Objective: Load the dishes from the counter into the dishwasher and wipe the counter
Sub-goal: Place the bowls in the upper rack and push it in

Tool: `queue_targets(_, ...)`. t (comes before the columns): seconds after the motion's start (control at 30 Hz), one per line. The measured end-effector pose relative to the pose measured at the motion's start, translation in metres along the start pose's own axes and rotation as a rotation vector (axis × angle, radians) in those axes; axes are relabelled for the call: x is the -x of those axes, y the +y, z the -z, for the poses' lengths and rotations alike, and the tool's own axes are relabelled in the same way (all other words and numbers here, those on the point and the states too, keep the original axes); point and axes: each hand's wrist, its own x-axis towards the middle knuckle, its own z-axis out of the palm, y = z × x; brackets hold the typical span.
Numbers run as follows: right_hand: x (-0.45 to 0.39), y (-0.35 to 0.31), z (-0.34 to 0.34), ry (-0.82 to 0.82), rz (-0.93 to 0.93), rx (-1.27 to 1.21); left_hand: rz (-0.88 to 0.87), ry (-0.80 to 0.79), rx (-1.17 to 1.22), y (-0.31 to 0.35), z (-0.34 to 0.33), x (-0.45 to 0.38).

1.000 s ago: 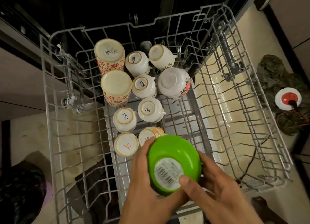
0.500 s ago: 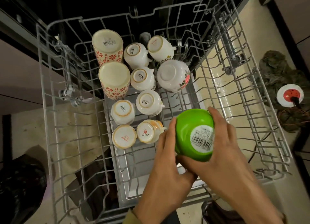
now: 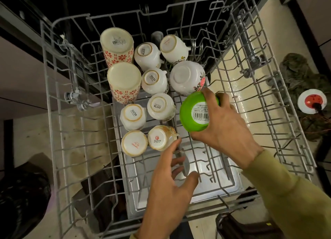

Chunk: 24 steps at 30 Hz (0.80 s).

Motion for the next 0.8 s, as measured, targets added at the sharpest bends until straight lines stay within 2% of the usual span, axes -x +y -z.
queue_targets(0.43, -0.01, 0.002, -0.02, -0.057, -0.027, 0.101, -0.006, 0.007, -0.03, -0.005, 0.008, 0.005)
queue_targets(0.8, -0.01, 0.007, -0.035, -0.011, -0.008, 0.013, 0.001, -0.019, -0.071, -0.016, 0.013, 0.009)
